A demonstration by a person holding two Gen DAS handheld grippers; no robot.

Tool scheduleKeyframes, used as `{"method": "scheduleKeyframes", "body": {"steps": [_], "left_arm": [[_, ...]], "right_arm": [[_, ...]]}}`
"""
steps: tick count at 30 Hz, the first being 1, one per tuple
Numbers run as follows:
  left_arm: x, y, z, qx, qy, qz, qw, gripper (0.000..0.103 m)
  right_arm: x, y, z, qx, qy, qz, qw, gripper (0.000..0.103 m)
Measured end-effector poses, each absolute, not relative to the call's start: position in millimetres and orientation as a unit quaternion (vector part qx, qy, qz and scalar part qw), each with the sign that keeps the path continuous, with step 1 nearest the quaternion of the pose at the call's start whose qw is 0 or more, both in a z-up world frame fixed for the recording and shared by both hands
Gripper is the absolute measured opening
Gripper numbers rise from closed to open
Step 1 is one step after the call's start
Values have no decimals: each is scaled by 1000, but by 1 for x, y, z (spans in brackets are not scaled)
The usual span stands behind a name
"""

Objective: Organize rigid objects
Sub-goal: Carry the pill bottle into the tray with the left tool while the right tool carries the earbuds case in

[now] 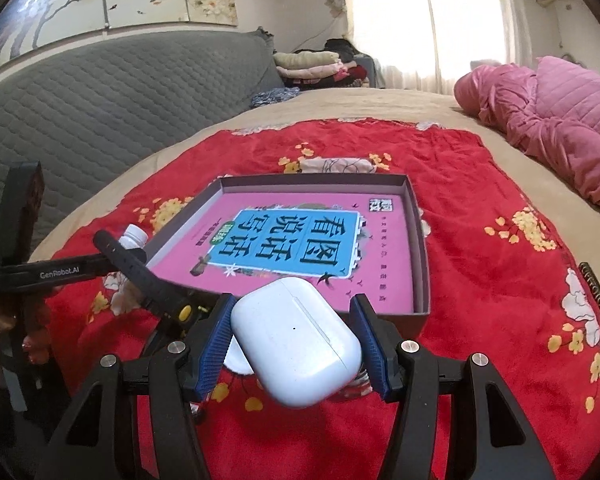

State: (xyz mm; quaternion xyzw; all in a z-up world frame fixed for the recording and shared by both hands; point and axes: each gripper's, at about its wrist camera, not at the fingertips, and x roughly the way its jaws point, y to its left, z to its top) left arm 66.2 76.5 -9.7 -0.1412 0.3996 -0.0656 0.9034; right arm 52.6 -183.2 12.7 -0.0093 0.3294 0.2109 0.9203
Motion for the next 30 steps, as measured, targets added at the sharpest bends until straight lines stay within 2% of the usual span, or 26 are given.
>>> {"method": "scheduleKeyframes", "body": {"steps": [30], "left_arm": [[107,70,-34,-116,409,-74,902,27]], "right_arm": [[116,-172,6,-23,343,140,929,60]]}}
